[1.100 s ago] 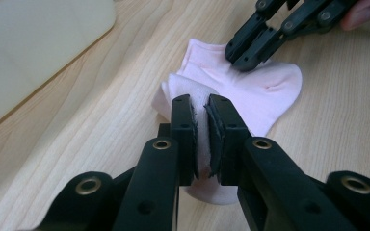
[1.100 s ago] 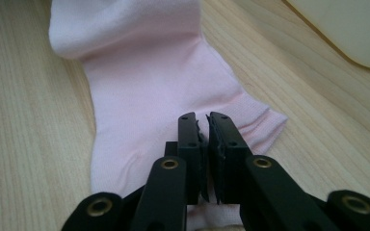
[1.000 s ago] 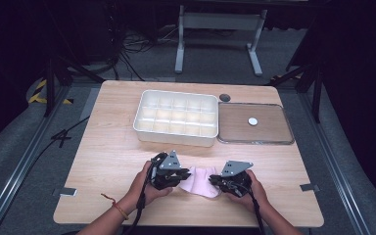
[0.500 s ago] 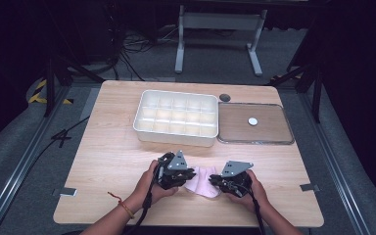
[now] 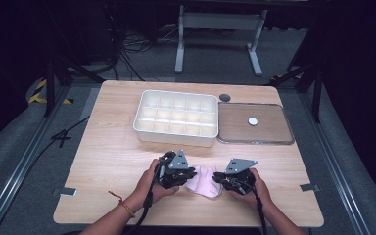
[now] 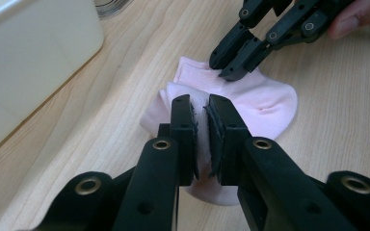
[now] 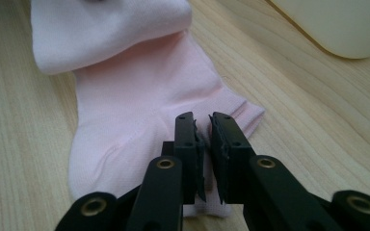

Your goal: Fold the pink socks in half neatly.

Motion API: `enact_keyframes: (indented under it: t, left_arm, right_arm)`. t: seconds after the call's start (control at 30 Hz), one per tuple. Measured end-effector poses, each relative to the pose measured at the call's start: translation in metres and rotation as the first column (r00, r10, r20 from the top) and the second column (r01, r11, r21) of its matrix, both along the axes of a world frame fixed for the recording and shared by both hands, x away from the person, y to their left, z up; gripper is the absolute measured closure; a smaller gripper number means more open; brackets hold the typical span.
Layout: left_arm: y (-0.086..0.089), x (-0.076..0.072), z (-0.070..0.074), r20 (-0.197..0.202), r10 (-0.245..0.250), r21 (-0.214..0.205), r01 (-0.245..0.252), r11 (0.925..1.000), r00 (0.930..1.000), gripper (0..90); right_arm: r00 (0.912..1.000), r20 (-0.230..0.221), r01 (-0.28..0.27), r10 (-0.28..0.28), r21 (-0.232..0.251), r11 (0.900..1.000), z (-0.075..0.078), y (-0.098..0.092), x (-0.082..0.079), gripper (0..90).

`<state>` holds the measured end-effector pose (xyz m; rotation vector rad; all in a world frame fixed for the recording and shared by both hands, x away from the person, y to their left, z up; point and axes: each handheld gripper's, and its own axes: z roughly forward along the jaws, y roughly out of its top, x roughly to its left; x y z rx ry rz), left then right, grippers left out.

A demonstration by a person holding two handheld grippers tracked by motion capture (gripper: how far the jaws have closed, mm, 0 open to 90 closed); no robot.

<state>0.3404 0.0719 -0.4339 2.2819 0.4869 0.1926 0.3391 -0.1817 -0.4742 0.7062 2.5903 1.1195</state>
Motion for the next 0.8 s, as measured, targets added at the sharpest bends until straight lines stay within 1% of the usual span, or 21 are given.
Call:
enact_keyframes:
  t: [0.13, 0.5, 0.53, 0.57, 0.67, 0.7, 0.8]
  left_arm:
    - [-0.004, 0.001, 0.0, 0.0, -0.007, 0.01, 0.007, 0.9999, 1.0, 81.3]
    - [-0.016, 0.003, -0.005, -0.007, -0.016, 0.004, 0.016, 0.9999, 0.9998, 81.8]
    - [-0.017, 0.004, -0.005, -0.006, -0.022, 0.013, 0.022, 0.9997, 0.9997, 81.7]
    - [-0.018, 0.004, -0.005, -0.003, -0.022, 0.012, 0.022, 0.9997, 0.9998, 81.7]
    - [-0.02, 0.004, -0.006, -0.013, -0.02, 0.004, 0.021, 0.9998, 0.9997, 81.8]
    - [-0.021, 0.005, -0.006, -0.012, -0.024, 0.009, 0.024, 0.9997, 0.9996, 81.9]
    - [-0.024, 0.005, -0.007, -0.015, -0.027, 0.006, 0.027, 0.9996, 0.9995, 81.9]
  right_arm:
    - [1.0, 0.002, -0.007, 0.007, 0.002, 1.0, 0.0, 0.0, 0.001, 81.6]
    - [0.9999, 0.011, -0.009, 0.009, 0.003, 1.0, -0.001, 0.003, 0.003, 81.6]
    - [0.9999, 0.012, -0.01, 0.01, 0.004, 0.9999, -0.001, 0.003, 0.003, 81.6]
    - [0.9999, 0.011, -0.01, 0.01, 0.004, 0.9999, -0.001, 0.003, 0.003, 81.5]
    - [0.9999, 0.011, -0.009, 0.009, 0.005, 0.9999, -0.001, 0.003, 0.003, 81.5]
    - [0.9999, 0.011, -0.008, 0.008, 0.005, 1.0, -0.001, 0.003, 0.003, 81.6]
    - [0.9999, 0.01, -0.008, 0.008, 0.006, 1.0, -0.001, 0.003, 0.003, 81.6]
